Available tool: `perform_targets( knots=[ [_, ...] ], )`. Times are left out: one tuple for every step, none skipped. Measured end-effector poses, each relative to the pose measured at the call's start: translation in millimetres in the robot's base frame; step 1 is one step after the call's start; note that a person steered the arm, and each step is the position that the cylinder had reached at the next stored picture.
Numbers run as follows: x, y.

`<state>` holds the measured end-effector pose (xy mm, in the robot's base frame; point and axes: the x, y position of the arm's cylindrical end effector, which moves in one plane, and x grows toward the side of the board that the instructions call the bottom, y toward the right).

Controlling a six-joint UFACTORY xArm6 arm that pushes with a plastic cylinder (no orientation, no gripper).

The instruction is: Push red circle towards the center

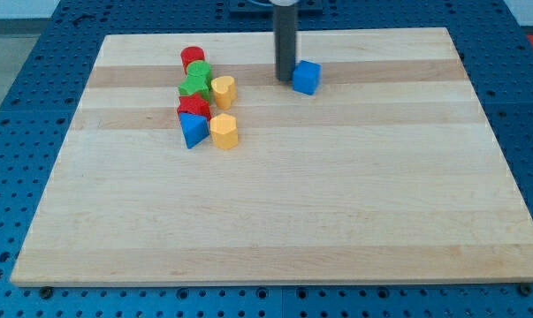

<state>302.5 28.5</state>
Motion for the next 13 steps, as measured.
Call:
perform_targets(
  knots=[
    [0, 17],
    [-29, -15],
    [-71, -82],
    [-91, -182],
    [-47, -252],
    [-21, -233],
    [-65, -193],
    [-64, -161],
    [-63, -182],
    [-62, -209],
    [-33, -198],
    [-33, -184],
    [-25, -144]
  ],
)
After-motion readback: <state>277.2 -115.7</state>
